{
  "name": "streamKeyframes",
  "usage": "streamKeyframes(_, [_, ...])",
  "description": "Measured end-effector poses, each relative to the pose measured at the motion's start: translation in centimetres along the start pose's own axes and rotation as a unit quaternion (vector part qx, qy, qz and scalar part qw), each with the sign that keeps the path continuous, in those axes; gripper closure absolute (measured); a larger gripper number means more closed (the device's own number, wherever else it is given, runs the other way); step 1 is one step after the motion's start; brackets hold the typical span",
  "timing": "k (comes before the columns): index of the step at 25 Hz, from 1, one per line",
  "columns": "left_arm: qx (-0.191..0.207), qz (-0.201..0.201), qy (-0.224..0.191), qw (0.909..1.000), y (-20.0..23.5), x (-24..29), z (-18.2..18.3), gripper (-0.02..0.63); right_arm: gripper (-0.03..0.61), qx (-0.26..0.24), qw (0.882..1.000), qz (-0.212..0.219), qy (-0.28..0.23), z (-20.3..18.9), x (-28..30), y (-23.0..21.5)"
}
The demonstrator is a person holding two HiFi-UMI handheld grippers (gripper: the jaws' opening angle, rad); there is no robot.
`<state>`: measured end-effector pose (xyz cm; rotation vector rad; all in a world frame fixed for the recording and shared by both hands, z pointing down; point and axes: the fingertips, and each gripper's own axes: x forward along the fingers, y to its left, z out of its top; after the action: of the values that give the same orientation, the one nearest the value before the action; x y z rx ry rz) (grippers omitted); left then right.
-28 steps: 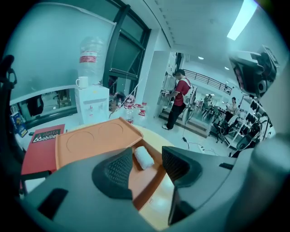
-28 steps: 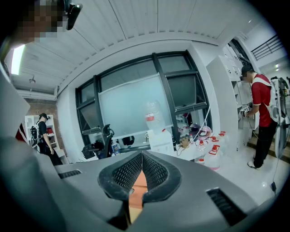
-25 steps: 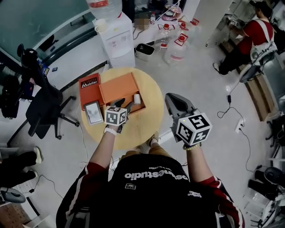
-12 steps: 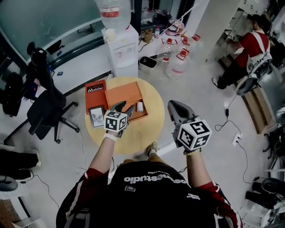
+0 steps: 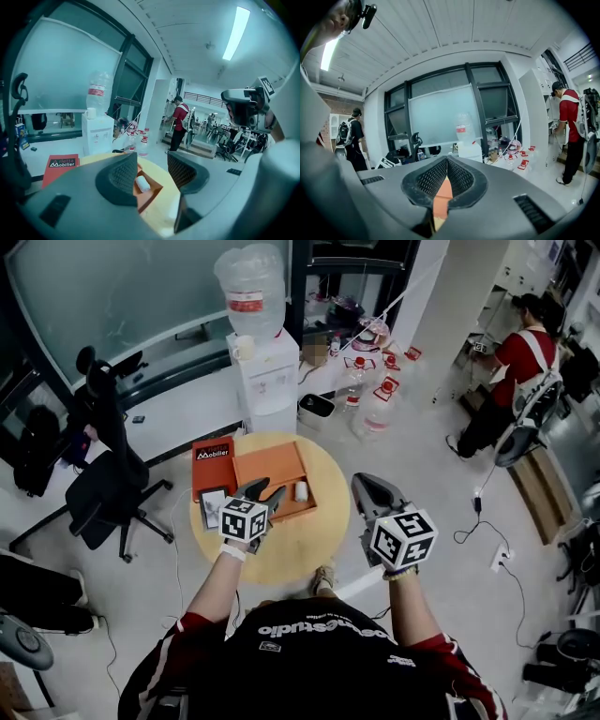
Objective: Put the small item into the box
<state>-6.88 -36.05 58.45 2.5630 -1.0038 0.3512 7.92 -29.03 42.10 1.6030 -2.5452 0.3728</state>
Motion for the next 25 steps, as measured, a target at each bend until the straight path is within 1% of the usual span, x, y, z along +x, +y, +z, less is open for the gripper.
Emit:
streamKeyframes(3, [-0.005,-0.003,-0.010,0.9999,-0.5,-1.1,0.8,0.403,0.551,-0.003,1.000,0.000,-0.005,0.8,-0.1,0.1])
streamKeyframes(10, [0.020,0.002,-0.048,0.9986,-1.0,-3.4,4.8,0.403,0.551,-0.011,1.000,-0.002,-0.010,1.4,-0.1,0.3])
streamKeyframes(15, [0.021,0.000,-0.072,0.9972,-1.7,-5.3,7.4,0.403,0.551,-0.015,1.000,-0.012,-0.012,1.8,-0.4,-0.3])
streamKeyframes(18, [0.020,-0.003,-0.085,0.9961,-2.0,-6.5,8.4,0.403,0.551,-0.015,1.000,-0.017,-0.014,2.0,-0.5,-0.5])
streamKeyframes(21, [0.029,-0.006,-0.092,0.9953,-2.3,-7.5,9.0,0.403,0.551,-0.013,1.000,-0.017,-0.013,1.8,-0.6,-0.3])
streamKeyframes(25, [0.038,0.014,-0.112,0.9929,-1.8,-9.1,9.8,0.403,0.551,-0.013,1.000,-0.010,-0.014,1.8,-0.2,0.3])
